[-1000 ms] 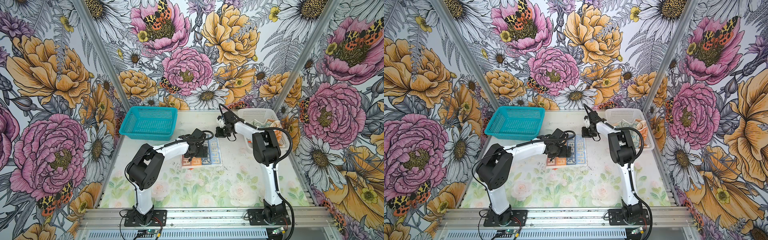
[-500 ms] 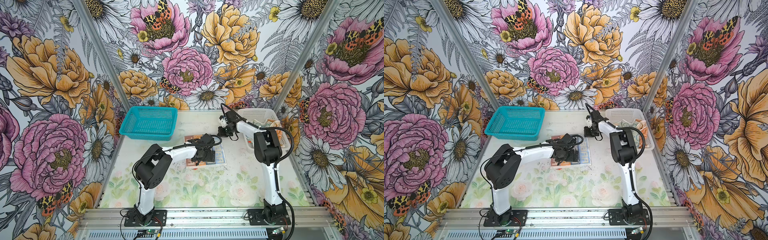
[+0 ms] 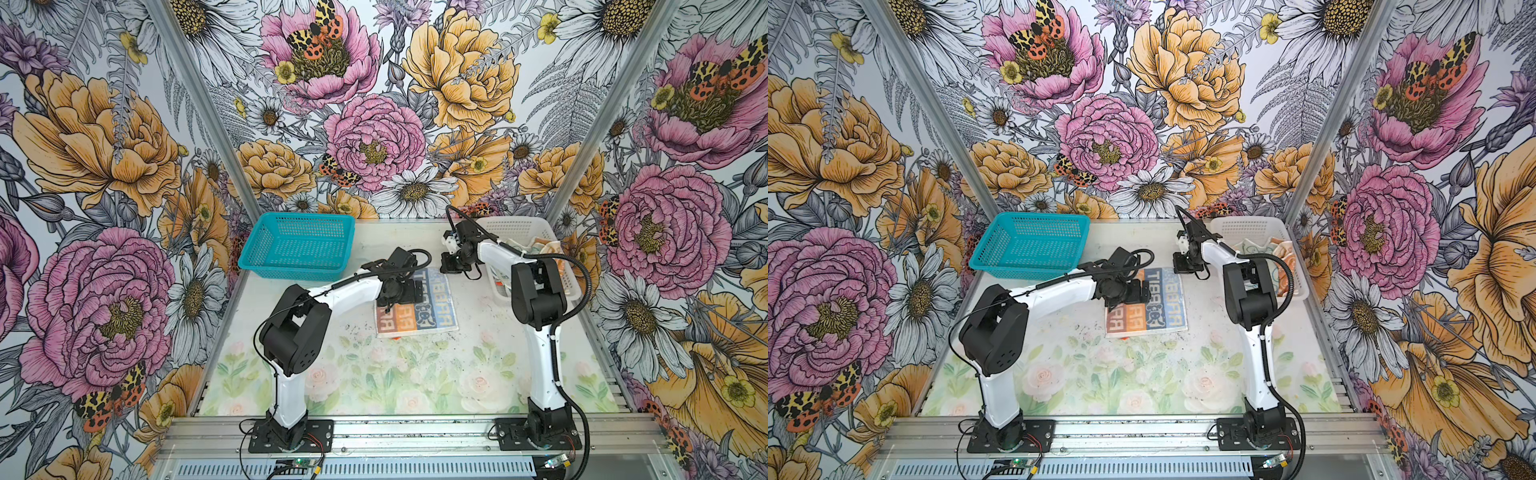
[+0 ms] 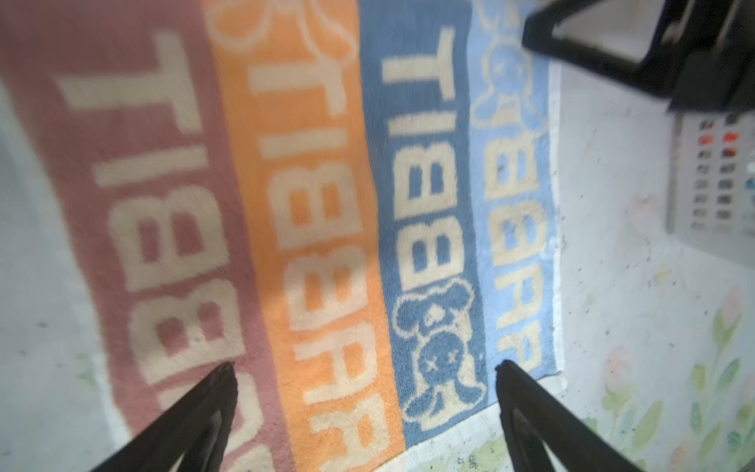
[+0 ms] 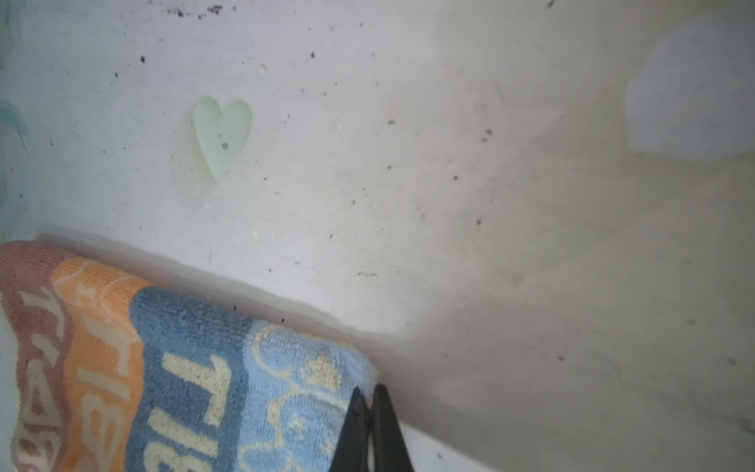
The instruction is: Fold and stack the towels
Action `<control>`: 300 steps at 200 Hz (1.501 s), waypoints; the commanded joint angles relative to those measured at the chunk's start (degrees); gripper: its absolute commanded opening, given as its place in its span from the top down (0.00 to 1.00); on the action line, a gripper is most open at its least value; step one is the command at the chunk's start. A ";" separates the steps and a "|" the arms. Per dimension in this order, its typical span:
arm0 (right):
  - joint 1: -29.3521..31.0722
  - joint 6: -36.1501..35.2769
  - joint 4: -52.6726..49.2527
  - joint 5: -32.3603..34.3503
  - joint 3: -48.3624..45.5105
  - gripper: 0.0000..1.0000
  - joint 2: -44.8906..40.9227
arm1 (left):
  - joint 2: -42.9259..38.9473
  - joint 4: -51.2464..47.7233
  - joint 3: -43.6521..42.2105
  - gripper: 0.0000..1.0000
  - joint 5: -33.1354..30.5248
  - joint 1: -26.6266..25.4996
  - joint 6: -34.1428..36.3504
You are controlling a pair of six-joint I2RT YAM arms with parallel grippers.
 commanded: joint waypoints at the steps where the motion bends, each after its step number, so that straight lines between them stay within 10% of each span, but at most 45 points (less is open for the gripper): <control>1: 0.15 -1.08 -0.80 0.01 0.53 1.00 -1.84 | -0.63 -4.30 6.34 0.01 -2.70 4.07 5.21; 86: 0.28 -1.38 -0.80 -0.50 0.63 1.00 -4.16 | 14.25 -8.72 19.06 0.02 -6.26 9.20 12.00; 300: 0.36 -1.24 -0.80 -1.61 0.53 1.00 -3.50 | 21.61 -9.29 20.64 0.56 -7.75 12.86 16.66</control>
